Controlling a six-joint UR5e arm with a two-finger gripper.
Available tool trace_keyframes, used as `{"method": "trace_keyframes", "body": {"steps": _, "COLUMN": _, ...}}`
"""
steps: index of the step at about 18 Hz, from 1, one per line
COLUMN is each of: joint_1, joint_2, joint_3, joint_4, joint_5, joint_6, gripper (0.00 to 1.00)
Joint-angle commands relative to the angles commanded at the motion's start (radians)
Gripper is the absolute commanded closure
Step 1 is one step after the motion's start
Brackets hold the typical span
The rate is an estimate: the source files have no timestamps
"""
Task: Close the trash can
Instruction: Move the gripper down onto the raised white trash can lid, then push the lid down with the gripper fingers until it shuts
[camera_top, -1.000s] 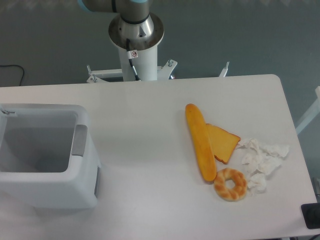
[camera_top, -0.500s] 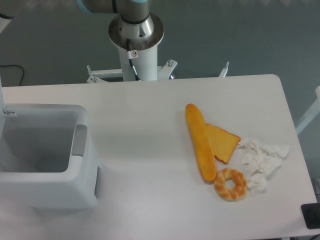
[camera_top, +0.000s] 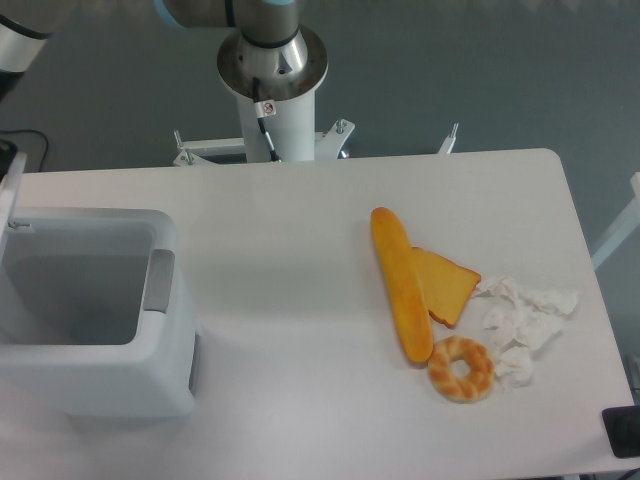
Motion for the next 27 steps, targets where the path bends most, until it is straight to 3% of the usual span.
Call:
{"method": "trace_keyframes", "body": {"steps": 4, "joint_1": 0.041, "joint_2": -0.002, "joint_3": -0.017, "joint_4": 0.0, "joint_5": 0.024, "joint_6": 0.006, "gripper": 0.0}}
{"method": "trace_keyframes", "body": {"steps": 11, "joint_1": 0.045, "joint_2": -0.008, "joint_3": -0.029, "joint_4": 0.002, "joint_5": 0.144, "joint_6": 0.028, "gripper": 0.0}}
{"method": "trace_keyframes", "body": {"steps": 27, "joint_1": 0.092, "joint_2": 0.002, "joint_3": -0.069, "joint_4": 0.0, "joint_5": 0.149, "joint_6": 0.038, "gripper": 0.0}}
